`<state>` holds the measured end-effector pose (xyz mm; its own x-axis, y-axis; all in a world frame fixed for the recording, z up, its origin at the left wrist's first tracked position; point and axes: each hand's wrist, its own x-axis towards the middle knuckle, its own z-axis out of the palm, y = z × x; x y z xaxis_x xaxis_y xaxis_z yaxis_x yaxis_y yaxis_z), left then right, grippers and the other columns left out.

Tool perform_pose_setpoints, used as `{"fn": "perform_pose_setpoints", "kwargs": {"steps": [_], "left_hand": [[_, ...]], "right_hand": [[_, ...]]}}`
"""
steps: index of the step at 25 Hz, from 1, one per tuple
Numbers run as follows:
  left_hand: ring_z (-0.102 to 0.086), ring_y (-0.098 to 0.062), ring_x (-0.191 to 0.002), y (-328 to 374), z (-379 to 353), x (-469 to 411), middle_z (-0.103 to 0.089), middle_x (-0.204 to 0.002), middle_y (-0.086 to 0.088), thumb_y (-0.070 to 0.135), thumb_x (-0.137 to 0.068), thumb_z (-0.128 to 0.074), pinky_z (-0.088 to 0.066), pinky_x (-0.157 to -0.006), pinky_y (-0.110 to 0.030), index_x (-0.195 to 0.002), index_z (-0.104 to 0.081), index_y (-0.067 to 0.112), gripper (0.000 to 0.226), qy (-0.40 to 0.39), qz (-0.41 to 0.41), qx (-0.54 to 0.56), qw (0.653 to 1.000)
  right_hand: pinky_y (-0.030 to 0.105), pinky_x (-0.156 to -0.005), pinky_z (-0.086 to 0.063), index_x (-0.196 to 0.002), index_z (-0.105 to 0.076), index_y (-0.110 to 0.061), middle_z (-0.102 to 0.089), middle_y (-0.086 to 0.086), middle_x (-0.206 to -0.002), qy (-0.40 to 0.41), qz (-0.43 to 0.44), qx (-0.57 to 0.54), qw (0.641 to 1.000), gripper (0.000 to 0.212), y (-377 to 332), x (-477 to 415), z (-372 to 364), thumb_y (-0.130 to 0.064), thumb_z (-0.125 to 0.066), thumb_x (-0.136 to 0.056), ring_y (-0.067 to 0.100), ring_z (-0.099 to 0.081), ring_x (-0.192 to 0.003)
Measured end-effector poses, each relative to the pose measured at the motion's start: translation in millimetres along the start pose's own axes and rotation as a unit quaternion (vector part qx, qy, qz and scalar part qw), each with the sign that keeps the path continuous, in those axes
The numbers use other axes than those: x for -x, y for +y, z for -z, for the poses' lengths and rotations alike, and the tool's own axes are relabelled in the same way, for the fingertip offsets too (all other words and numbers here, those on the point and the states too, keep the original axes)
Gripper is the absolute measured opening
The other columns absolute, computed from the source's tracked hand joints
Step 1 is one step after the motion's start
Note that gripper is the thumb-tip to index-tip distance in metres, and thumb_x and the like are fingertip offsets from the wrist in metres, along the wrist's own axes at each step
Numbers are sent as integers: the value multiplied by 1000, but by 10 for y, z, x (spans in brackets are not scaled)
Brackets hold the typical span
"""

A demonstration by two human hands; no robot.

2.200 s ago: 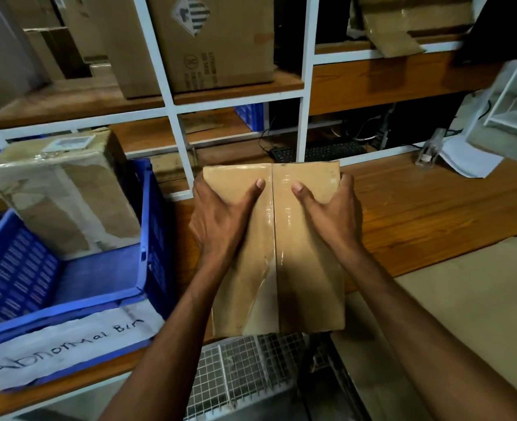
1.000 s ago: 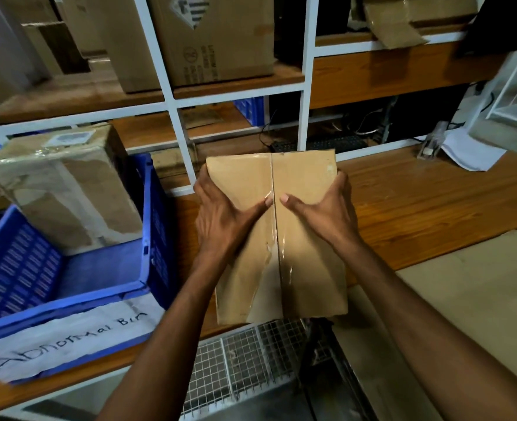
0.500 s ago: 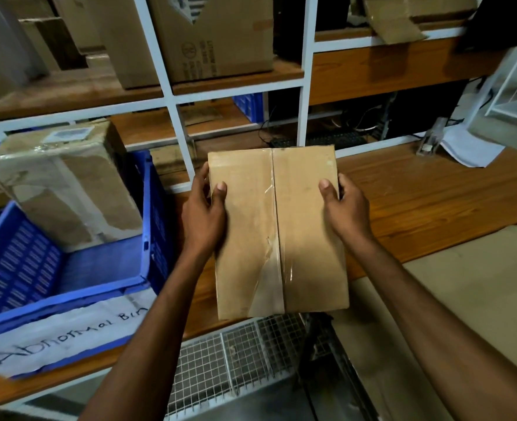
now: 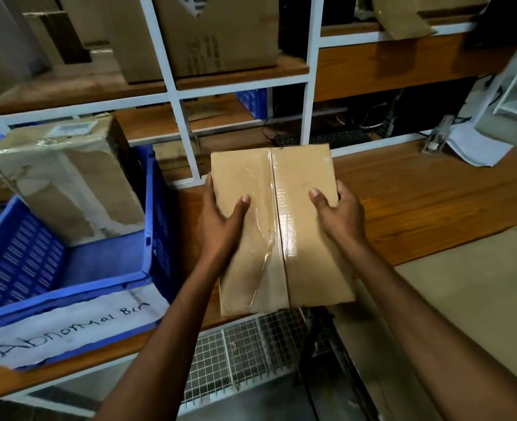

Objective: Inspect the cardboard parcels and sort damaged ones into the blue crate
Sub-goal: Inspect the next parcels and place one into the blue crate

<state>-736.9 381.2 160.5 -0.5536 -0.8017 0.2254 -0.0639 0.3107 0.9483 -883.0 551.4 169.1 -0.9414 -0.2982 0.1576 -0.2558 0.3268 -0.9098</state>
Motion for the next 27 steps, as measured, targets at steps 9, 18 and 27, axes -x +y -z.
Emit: {"fn": "perform_pose_setpoints", "kwargs": {"steps": [9,18,27], "left_hand": [[-34,-29,-147,1,-109,25,-18,-169,-1,67,-70,-84,-38,-115,-51,-164,3,34,132,-29,-37,-166,985],[-39,-24,-145,-40,-24,33,-27,-167,-2,52,-83,-81,-41,-115,-47,-164,-7,31,111,-51,-57,-126,989],[-50,19,-117,-133,40,35,-52,-150,10,31,-109,-52,-45,-104,-18,-157,-43,23,49,31,-46,19,998]], "right_hand": [[40,-95,-50,-154,-21,-22,-51,7,-143,-32,1,95,995,112,38,39,-96,-55,-88,-70,29,-54,-126],[43,-101,-44,-161,-5,-32,-43,6,-152,-75,17,78,994,117,105,107,17,-44,-87,-78,28,-47,-133],[43,-101,-53,-139,-58,-17,-68,4,-129,47,-7,-32,998,44,163,63,3,-33,-65,-99,19,-63,-117]]}}
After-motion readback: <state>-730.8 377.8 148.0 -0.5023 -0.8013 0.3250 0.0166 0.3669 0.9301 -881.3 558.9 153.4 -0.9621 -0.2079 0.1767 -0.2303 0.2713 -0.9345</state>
